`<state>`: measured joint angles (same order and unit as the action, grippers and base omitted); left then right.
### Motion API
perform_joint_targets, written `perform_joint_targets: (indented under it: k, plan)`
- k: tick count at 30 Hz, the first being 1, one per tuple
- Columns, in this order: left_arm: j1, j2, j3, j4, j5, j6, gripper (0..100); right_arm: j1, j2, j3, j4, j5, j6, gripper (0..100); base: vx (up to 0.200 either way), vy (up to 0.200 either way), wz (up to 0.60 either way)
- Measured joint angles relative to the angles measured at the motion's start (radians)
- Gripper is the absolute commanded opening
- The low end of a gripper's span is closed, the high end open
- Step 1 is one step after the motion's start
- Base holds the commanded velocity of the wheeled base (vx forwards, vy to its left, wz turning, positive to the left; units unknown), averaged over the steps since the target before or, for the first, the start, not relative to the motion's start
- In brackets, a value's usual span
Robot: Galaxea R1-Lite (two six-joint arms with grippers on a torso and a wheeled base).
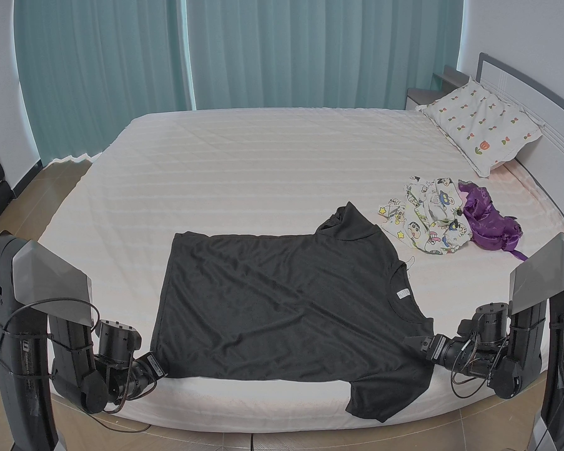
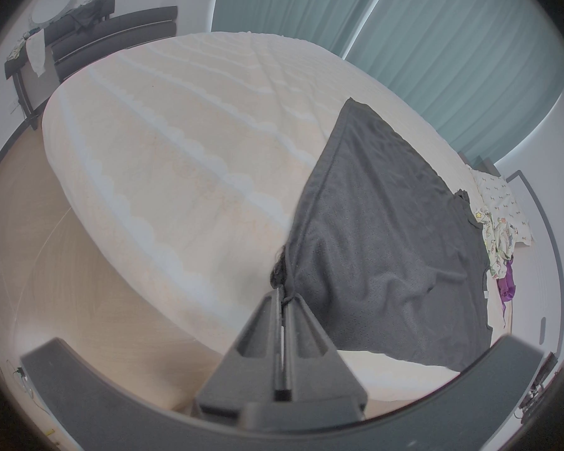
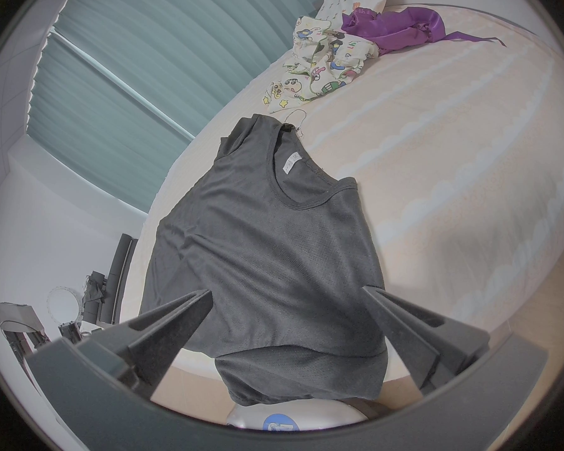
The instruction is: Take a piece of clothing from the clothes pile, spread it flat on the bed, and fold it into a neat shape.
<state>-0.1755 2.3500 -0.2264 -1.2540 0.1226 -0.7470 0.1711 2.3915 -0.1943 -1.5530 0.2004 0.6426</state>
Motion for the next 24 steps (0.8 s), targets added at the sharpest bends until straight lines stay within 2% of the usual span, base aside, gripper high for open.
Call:
perform_joint_targets:
  k: [14, 24]
  plan:
    - [0.013, -0.006, 0.061, -0.037, -0.018, -0.01, 0, -0.008, 0.029, -0.051, 0.023, -0.012, -0.022, 100, 0.0, 0.0, 0.0]
    - [0.022, -0.01, 0.064, -0.038, -0.037, -0.011, 0, -0.05, 0.02, -0.04, 0.043, -0.022, -0.032, 100, 0.0, 0.0, 0.0]
